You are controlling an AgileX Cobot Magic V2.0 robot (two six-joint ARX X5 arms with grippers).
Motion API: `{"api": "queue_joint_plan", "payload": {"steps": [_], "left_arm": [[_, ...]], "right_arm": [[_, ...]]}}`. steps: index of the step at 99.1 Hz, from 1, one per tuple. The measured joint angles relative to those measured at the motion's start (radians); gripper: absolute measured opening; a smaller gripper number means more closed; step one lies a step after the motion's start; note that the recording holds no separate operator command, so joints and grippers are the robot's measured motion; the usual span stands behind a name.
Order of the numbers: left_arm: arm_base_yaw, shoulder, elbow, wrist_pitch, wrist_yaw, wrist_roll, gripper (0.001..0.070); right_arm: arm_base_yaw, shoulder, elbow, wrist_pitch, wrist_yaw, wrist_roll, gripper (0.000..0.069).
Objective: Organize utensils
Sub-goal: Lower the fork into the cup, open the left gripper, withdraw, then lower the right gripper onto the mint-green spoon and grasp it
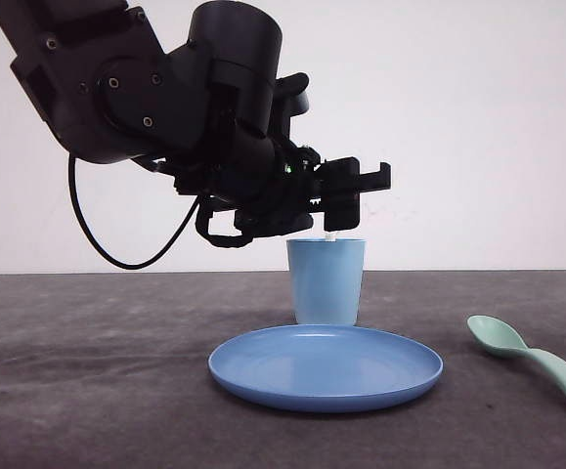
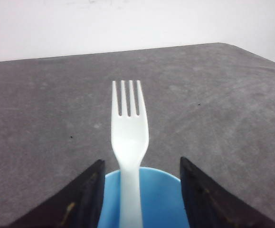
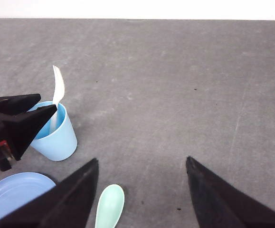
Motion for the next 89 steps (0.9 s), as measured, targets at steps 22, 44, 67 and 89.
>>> {"api": "queue_joint_plan", "payload": {"steps": [22,44,67,89], "left_arm": [[-0.006,-0.11,0.0,-0.072,-0.002,0.014,0.0298],[-0.01,-0.309,0.0,-0.253,-0.049,0.041,0.0298],[-0.01,-0.568,0.0,-0.573,-0.083,0.053,0.0298],[-0.01,-0.875,0.0,-0.97,-0.09,0.048,0.0298]], "right_arm": [[0.0,0.004,0.0,-0.036,0.0,0.0,0.0364],[0.037,0.044,0.001,-0.096,-0.026,0.009,0.0364],[0.126,0.119,0.025,-0.18,-0.027,0.035,0.0364],[0.189,0.2,0.028,-0.209,-0.023,0.1,0.0364]]}}
